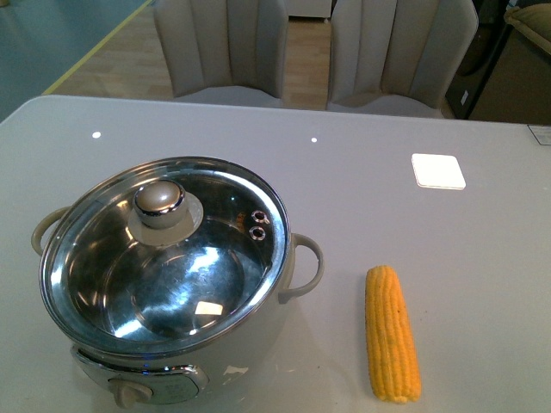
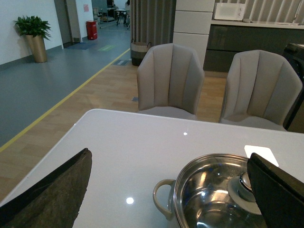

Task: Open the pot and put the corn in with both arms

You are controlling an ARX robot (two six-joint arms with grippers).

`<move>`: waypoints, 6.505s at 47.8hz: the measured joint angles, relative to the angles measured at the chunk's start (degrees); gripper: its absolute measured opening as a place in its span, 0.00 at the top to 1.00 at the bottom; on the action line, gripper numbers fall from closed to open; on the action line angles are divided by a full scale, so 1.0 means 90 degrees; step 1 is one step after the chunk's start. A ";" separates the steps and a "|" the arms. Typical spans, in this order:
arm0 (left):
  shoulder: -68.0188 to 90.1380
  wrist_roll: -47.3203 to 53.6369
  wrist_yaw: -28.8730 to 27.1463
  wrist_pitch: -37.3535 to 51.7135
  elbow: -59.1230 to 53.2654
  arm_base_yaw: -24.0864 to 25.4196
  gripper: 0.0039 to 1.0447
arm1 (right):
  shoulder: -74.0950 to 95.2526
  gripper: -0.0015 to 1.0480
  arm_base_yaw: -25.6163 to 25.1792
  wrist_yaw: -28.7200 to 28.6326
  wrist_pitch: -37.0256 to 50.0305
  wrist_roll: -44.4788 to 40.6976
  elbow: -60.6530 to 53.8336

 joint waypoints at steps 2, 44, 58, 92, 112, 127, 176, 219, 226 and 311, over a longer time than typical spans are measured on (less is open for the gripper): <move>0.0000 0.0000 -0.0002 0.0000 0.0000 0.0000 0.07 | 0.0000 0.09 0.0000 0.0000 0.0000 0.0000 0.0000; 0.0000 0.0000 -0.0002 0.0000 0.0000 0.0000 0.07 | 0.0000 0.09 0.0000 0.0000 0.0000 0.0000 -0.0002; 0.1112 -0.0933 -0.1202 -0.1780 0.0760 -0.0357 0.07 | 0.0000 0.09 0.0000 0.0002 0.0000 0.0000 0.0000; 0.7346 -0.1151 -0.0877 0.2042 0.2450 -0.1396 0.07 | -0.0005 0.09 0.0000 0.0000 0.0000 0.0000 0.0000; 1.0904 -0.0447 -0.0867 0.4709 0.3419 -0.2069 0.07 | -0.0005 0.09 0.0000 0.0000 0.0000 0.0000 0.0000; 1.2242 -0.0393 -0.1171 0.5285 0.3844 -0.2516 0.07 | -0.0005 0.09 0.0000 0.0000 0.0000 0.0000 0.0000; 1.2757 -0.0702 -0.1885 0.5700 0.3876 -0.3062 0.59 | -0.0005 0.09 0.0000 0.0000 0.0000 0.0000 0.0000; 1.1557 -0.0306 -0.1855 0.4704 0.3840 -0.2907 0.60 | -0.0005 0.09 0.0000 0.0000 0.0000 0.0000 0.0000; 1.1084 -0.0165 -0.1787 0.4405 0.3888 -0.2749 0.60 | -0.0005 0.09 0.0000 0.0000 0.0000 0.0000 0.0000; 1.5052 0.0950 0.0233 0.7181 0.4811 0.2975 0.60 | -0.0005 0.09 0.0000 0.0000 0.0000 0.0000 0.0000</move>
